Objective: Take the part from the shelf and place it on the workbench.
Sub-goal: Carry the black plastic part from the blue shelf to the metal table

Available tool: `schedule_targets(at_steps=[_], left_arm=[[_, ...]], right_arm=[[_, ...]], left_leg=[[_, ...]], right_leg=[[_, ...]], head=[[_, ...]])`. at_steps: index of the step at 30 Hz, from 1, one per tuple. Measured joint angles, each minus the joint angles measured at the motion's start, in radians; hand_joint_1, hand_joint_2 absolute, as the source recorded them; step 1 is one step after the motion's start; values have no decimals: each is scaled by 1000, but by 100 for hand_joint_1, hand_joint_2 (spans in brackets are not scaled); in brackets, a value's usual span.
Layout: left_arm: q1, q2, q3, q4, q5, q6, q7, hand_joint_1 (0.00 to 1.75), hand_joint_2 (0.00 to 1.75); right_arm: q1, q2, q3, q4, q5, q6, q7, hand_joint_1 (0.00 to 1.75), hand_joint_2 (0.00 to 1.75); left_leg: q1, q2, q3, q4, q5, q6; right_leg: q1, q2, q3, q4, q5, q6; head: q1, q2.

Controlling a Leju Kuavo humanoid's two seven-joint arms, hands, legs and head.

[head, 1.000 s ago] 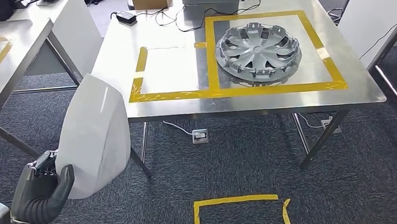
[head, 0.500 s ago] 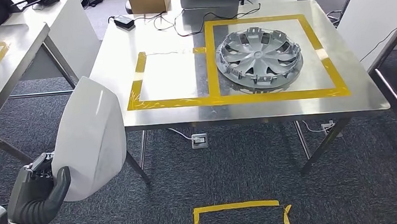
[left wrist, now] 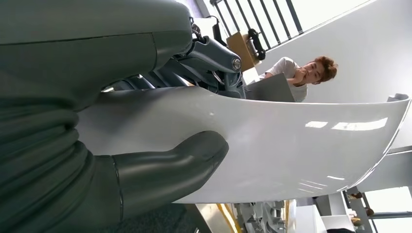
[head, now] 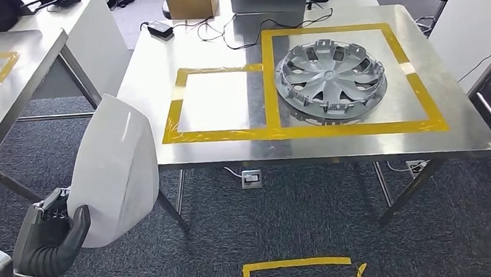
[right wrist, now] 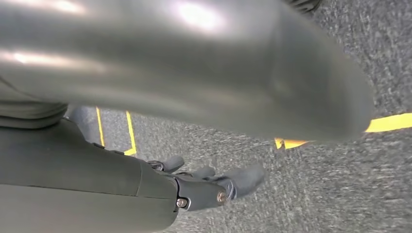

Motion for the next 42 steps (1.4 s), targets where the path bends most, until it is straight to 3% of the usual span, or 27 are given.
schedule_targets(at_steps=[3, 4, 6, 7, 8, 9, 11, 13, 18, 19, 21, 22, 23, 24, 25, 26, 28, 32, 34, 37, 38, 39, 40, 42], left_arm=[[-1, 0, 0, -2, 0, 0, -1, 175, 175], [-1, 0, 1, -2, 0, 0, -1, 175, 175], [0, 0, 1, -1, 0, 0, -1, 175, 175], [1, 0, 1, 0, 0, 0, -1, 175, 175], [2, 0, 1, 1, 0, 0, -1, 175, 175], [1, 0, 1, 1, 0, 1, -1, 175, 175], [1, 0, 1, 1, 0, 1, -1, 175, 175], [0, 0, 1, 0, 0, 2, -1, 175, 175], [-3, 0, 1, -3, 1, 3, 0, 175, 175], [-6, -1, 1, -3, 1, 4, 1, 175, 175], [-15, -6, 0, -2, 1, 6, 6, 175, 175], [-19, -10, 0, -1, 1, 8, 9, 175, 175], [-20, -13, 0, -1, 1, 8, 11, 175, 175], [-20, -16, 0, 0, 0, 10, 13, 175, 175], [-20, -17, 0, 0, 0, 11, 14, 175, 175], [-20, -18, 0, 1, -1, 13, 14, 175, 175], [-20, -18, 1, 1, 0, 15, 14, 175, 175], [-19, -18, 1, -2, 3, 16, 12, 175, 175], [-22, -18, 2, -3, 4, 16, 12, 175, 175], [-23, -19, 2, 0, 4, 16, 16, 175, 175], [-24, -20, 1, 2, 4, 16, 17, 175, 175], [-25, -20, 1, 5, 3, 16, 18, 175, 175], [-27, -21, 1, 7, 3, 16, 18, 175, 175], [-35, -21, 0, 12, 1, 15, 19, 175, 175]], right_arm=[[0, 1, 0, 0, 0, 0, 0, 0, 0], [-1, 1, 0, 0, 0, 0, 0, 0, 0], [-1, 1, 0, 0, 0, 0, 0, 0, 0], [0, 1, 0, 0, 0, 0, 0, 0, 0], [0, 1, 0, 0, 0, 0, 0, 0, 0], [0, 1, 0, 0, 0, 1, 0, 0, 0], [1, 1, 0, 0, 0, 1, -1, 0, 0], [0, 1, 0, 0, 0, 1, -1, 0, 0], [-3, 2, 0, 0, 0, 5, -3, 0, 0], [-5, 1, 0, 0, 1, 4, -4, 0, 0], [-5, -1, 0, 0, 2, 3, -3, 0, 0], [-4, -2, 0, 0, 3, 2, -2, 0, 0], [-4, -3, 0, 0, 4, 2, 0, 0, 0], [-4, -3, 0, 0, 4, 2, 1, 0, 0], [-4, -4, 0, 0, 4, 2, 1, 0, 0], [-4, -5, 0, 0, 5, 2, 2, 0, 0], [-4, -7, 0, 0, 6, 4, 2, 0, 0], [-3, -7, 0, 0, 10, 6, 5, 0, 0], [-4, -7, 0, 0, 9, 4, 5, 0, 0], [-5, -7, 0, 0, 6, 2, 6, 0, 0], [-4, -7, -1, 0, 5, 2, 6, 0, 0], [-4, -7, -1, 0, 4, 0, 6, 0, 0], [-4, -7, -1, 0, 2, -1, 6, 0, 0], [-4, -7, -4, 0, -2, -3, 6, 0, 0]], left_leg=[[2, 3, -3, 28, -22, -18], [3, 6, -23, 73, -43, -23], [7, 9, -98, 206, -93, -30], [8, 10, -135, 259, -103, -32], [9, 10, -157, 282, -93, -33], [9, 11, -160, 264, -63, -32], [9, 12, -121, 144, 26, -26], [5, 14, -77, 38, 68, -17], [5, 10, -53, -1, 59, 13], [8, 11, -47, -6, 57, 21], [7, 12, -39, -8, 50, 31], [6, 12, -36, -8, 46, 33], [6, 11, -32, -7, 42, 33], [6, 10, -26, -7, 37, 32], [6, 9, -18, -5, 30, 30], [6, 9, -9, -4, 23, 26], [2, 8, -1, 0, 8, 17], [-1, 7, 5, -3, -3, -5], [1, 9, -9, 41, -28, -17], [7, 11, -114, 226, -96, -30], [9, 11, -145, 268, -98, -32], [11, 11, -159, 273, -79, -32], [11, 12, -153, 239, -41, -32], [11, 13, -103, 108, 43, -26]], right_leg=[[-5, -1, 16, -9, -4, -21], [-7, -1, 24, -11, -6, -27], [-7, -2, 33, -12, -15, -33], [-7, -2, 38, -12, -20, -34], [-7, -1, 44, -12, -25, -34], [-7, -1, 52, -12, -31, -33], [-8, 0, 69, -12, -44, -28], [-5, 2, 77, -12, -56, -17], [-3, -1, 79, -1, -77, 11], [-3, -1, 61, 38, -97, 14], [-2, 0, -13, 170, -150, 17], [-2, 1, -53, 231, -167, 19], [-2, 1, -81, 263, -165, 20], [-2, 1, -89, 258, -141, 20], [-2, 0, -76, 210, -98, 19], [-2, 0, -52, 140, -51, 17], [0, 0, -4, 25, 2, 10], [1, 1, 15, -8, -3, -11], [-4, 0, 28, -17, -6, -24], [-6, -1, 44, -21, -17, -34], [-6, 0, 49, -20, -21, -34], [-6, 0, 55, -20, -26, -33], [-7, 1, 63, -20, -32, -32], [-6, 3, 79, -21, -45, -25]], head=[[-3, 0], [-5, 0], [-8, 0], [-8, 0], [-8, 0], [-8, 0], [-8, 0], [-8, 0], [-6, 0], [-5, 0], [-4, 0], [-3, 0], [-3, 0], [-2, 0], [-2, 0], [-1, 0], [0, 0], [-1, 0], [-6, 0], [-11, 0], [-11, 0], [-11, 0], [-11, 0], [-11, 0]])
